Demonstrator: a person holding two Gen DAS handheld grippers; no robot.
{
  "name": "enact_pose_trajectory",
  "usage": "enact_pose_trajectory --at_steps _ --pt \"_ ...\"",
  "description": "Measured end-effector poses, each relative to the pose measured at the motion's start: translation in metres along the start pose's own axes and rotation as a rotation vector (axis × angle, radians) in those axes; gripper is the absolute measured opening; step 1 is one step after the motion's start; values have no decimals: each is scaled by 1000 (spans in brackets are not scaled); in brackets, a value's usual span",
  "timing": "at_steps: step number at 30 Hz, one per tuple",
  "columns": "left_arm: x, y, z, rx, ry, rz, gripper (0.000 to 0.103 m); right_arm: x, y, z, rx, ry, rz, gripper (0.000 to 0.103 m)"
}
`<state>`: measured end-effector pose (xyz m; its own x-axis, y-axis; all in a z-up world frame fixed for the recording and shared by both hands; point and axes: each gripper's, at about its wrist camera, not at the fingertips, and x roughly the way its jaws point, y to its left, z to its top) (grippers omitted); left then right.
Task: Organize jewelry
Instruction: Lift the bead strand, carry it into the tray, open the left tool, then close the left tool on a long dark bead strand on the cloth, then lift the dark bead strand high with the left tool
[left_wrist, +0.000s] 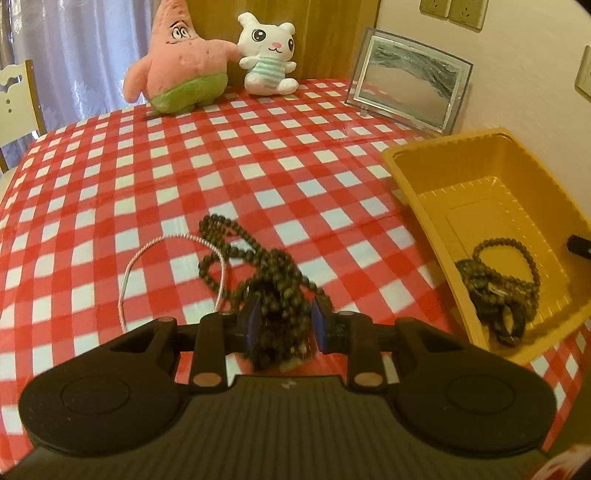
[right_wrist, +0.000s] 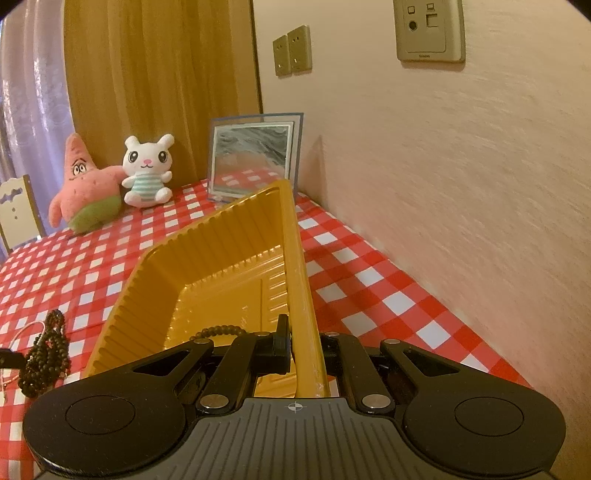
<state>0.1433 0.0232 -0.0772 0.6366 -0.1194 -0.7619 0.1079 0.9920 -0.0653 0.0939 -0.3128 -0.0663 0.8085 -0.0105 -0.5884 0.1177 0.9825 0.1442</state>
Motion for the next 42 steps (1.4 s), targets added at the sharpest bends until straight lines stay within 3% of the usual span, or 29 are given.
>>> enact_pose_trajectory --at_steps 10,25,28,32,42 --pt "42 3 28 29 17 13 26 0 0 0 7 3 -1 6" --pt "67 3 28 38 59 10 25 5 -4 0 20 17 -5 6" --pt "68 3 27 46 66 -2 7 6 -4 1 21 18 -5 6" --pt "60 7 26 47 61 -12 6 7 -5 0 23 18 -4 6" --pt "-12 28 41 -11 -71 -28 6 9 -6 1 24 17 2 6"
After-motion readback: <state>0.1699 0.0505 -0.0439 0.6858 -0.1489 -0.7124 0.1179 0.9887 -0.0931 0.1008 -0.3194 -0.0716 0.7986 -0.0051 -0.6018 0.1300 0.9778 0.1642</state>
